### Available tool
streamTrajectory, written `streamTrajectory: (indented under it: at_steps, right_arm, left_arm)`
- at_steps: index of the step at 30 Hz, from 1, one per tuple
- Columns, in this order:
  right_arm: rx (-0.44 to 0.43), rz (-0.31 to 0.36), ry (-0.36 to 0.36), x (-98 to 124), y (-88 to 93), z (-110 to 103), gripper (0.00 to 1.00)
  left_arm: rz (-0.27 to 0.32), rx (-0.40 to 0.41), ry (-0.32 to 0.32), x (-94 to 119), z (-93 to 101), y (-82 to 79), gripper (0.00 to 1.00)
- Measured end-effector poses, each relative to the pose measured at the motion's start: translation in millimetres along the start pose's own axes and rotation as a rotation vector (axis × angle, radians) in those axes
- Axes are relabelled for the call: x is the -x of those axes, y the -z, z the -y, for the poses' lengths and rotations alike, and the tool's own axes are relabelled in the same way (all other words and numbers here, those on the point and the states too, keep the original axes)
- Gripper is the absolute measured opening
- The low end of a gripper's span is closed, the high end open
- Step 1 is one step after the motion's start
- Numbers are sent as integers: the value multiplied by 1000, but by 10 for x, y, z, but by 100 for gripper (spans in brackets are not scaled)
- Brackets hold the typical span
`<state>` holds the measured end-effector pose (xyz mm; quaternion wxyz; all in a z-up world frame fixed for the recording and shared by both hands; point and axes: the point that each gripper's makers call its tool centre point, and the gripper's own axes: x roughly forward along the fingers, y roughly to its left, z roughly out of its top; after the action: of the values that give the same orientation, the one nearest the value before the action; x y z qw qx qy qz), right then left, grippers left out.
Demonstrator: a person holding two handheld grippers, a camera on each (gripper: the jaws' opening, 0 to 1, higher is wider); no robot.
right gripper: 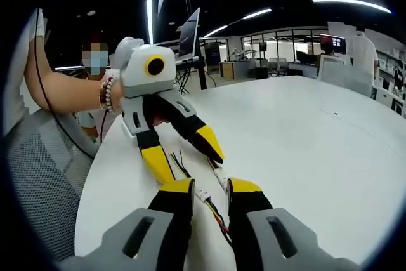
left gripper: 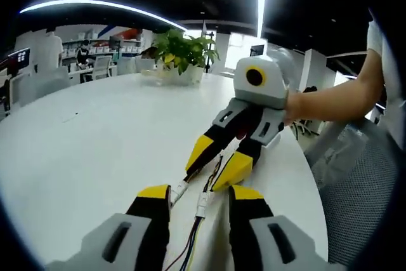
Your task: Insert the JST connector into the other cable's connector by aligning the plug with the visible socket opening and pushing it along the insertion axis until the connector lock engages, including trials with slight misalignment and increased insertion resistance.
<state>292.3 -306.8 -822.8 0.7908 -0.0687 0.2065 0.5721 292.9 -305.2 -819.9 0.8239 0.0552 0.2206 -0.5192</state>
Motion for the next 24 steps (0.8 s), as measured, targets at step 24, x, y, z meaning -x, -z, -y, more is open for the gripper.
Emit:
streamTrajectory:
  at_steps: [24]
  right_arm:
    - [18, -8, 87, 28, 112, 221, 14]
  left_arm:
    - [-42, 1, -201, 117, -445, 178, 24]
